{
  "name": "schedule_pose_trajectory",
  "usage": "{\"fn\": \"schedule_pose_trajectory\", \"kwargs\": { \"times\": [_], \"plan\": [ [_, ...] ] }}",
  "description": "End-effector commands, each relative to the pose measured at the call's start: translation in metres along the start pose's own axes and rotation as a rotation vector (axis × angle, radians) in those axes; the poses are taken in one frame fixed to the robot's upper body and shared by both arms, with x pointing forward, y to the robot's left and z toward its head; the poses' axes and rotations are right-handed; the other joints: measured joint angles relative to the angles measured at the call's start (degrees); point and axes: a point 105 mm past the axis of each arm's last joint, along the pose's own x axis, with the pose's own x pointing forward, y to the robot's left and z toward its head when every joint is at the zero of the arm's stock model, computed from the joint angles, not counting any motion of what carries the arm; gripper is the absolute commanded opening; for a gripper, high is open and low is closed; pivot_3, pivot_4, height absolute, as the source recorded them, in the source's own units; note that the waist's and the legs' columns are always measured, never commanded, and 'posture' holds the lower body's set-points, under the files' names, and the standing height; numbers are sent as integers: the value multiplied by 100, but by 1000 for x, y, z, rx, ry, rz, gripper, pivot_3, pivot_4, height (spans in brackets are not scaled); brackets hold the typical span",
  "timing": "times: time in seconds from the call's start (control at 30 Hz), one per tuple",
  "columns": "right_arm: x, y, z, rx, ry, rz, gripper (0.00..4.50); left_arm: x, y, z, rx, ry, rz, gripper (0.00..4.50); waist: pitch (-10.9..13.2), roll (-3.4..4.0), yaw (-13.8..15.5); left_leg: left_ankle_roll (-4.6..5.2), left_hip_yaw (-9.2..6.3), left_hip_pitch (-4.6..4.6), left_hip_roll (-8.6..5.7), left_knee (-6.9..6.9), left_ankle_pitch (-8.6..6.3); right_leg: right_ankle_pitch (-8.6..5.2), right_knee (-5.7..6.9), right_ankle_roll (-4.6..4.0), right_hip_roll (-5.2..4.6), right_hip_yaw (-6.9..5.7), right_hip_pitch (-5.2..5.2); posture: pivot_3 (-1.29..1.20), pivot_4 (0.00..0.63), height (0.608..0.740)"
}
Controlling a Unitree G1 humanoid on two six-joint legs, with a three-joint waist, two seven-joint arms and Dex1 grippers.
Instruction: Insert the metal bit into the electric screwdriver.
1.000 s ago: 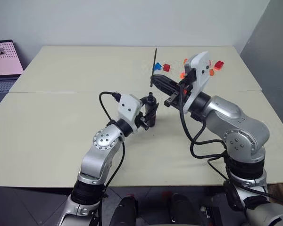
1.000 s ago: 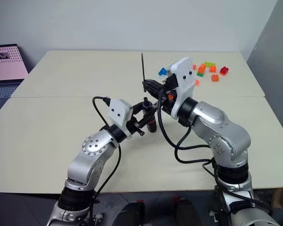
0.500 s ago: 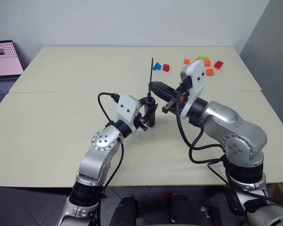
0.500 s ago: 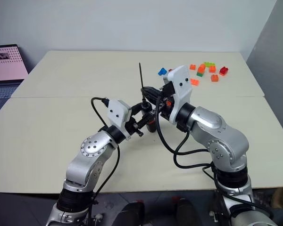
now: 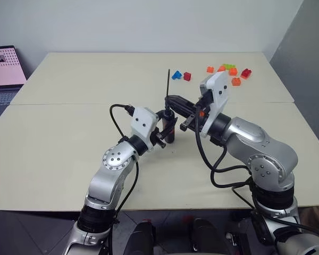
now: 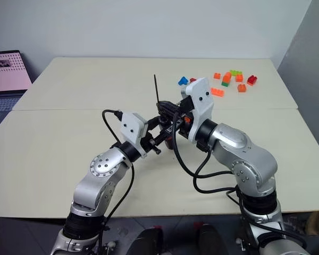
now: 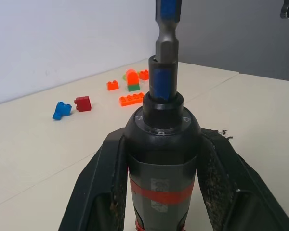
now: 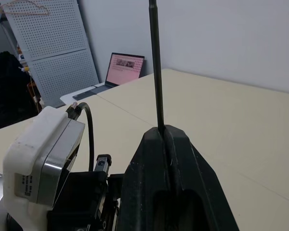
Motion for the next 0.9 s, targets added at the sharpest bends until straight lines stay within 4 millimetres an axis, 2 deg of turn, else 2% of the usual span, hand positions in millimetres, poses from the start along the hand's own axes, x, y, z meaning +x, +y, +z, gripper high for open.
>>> {"fn": "schedule_pose_trajectory", "kwargs": {
  "times": [0.03, 0.33, 0.9],
  "plan": [
    [-2, 4, 11, -38, -50, 2, 0, -4, 5, 6, 23, -12, 14, 1653, 0, 0, 0, 0, 0, 0, 0, 0, 0, 0, 0, 0, 0, 0, 0, 0, 150, 740],
    [-2, 1, 16, -50, -64, -5, 0, -5, 7, 6, 28, -7, 18, 1653, 0, 0, -3, 0, 1, 1, 0, 0, 0, 0, 2, 0, 1, 0, 0, 0, 150, 740],
    [-2, 1, 2, -51, -30, -14, 0, -5, 4, 6, 26, -9, 13, 1653, 0, 0, -3, -1, 1, 3, 1, 0, 1, 0, 5, 0, 2, 0, 0, 0, 150, 740]
  ]
}}
